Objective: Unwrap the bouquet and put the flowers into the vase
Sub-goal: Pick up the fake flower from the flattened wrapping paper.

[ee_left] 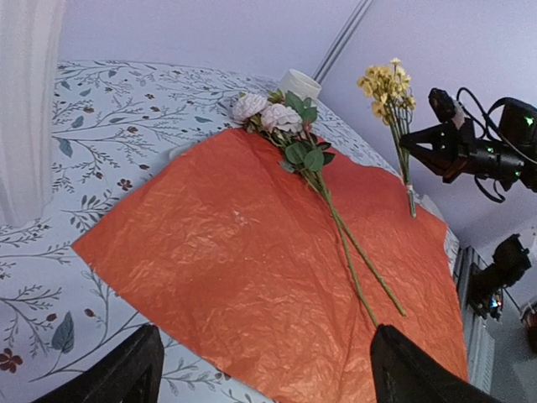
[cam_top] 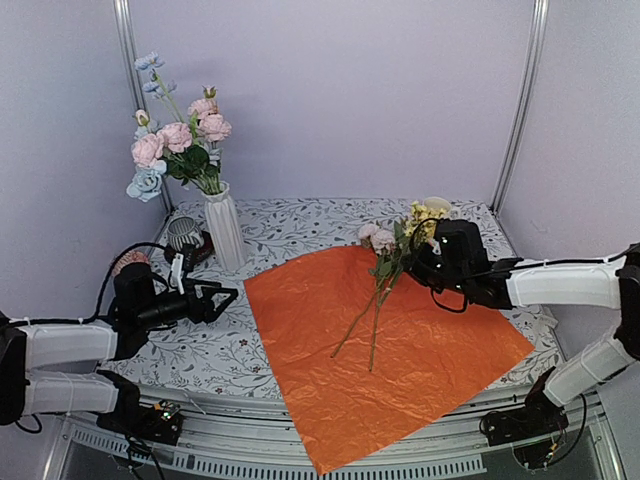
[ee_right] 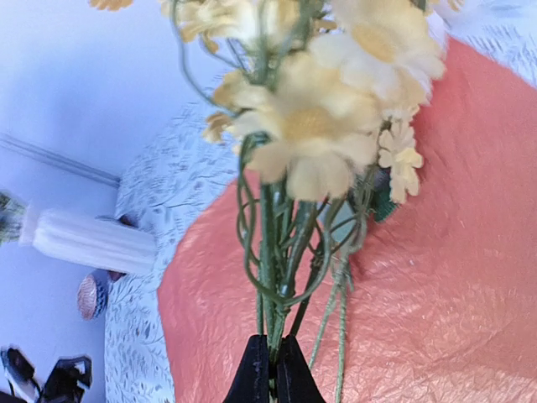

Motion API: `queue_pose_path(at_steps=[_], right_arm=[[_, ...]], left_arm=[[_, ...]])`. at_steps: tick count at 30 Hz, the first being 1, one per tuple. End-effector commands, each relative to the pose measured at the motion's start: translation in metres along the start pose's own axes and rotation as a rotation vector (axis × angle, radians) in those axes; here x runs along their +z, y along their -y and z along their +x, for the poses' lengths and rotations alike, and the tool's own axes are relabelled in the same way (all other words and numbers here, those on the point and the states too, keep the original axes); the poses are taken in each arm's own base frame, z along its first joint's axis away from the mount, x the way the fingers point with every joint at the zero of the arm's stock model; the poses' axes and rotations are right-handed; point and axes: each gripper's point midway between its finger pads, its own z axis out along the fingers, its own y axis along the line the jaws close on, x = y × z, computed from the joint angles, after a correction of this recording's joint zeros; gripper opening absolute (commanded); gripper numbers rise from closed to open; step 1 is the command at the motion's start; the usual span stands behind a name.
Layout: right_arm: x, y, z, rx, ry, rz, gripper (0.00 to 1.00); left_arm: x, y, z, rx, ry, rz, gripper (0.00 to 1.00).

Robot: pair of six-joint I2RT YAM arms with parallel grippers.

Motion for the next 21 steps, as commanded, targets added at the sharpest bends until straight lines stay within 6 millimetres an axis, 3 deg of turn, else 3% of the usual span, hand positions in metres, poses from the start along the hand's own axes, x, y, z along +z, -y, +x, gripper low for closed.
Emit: queue_pose_path(at_steps=[1,5,8,15,18,21], right_arm=[[-0.035,-0.042,-0.017,-0.184,0.078,-0.251,0.02],[-0.075,-0.079,0.003,-0.356,0.070,-0.528,0.02],[-0.098,-0.105,0.027,-0.483,0.047,-0.682,0.02],[-0.128,-0.148,0.079,-0.657,-0.020,-0.912,0.02],[-0.141,-0.165,0.097,-0.699,-0.049,-0.996,0.02],[-0.148,-0.178,0.112,-0.743,-0.069,-1.044,0.02]], left_arm=[[0.004,0.025,0.002,-0.011,-0.004,0.079,0.87],[0.009,0.060,-0.006,-0.047,0.008,0.157,0.87],[0.013,0.102,-0.016,-0.047,0.036,0.241,0.85],[0.028,0.187,-0.039,-0.017,0.059,0.389,0.84],[0.036,0.211,-0.043,-0.010,0.051,0.431,0.83],[0.044,0.227,-0.044,-0.008,0.046,0.470,0.76]])
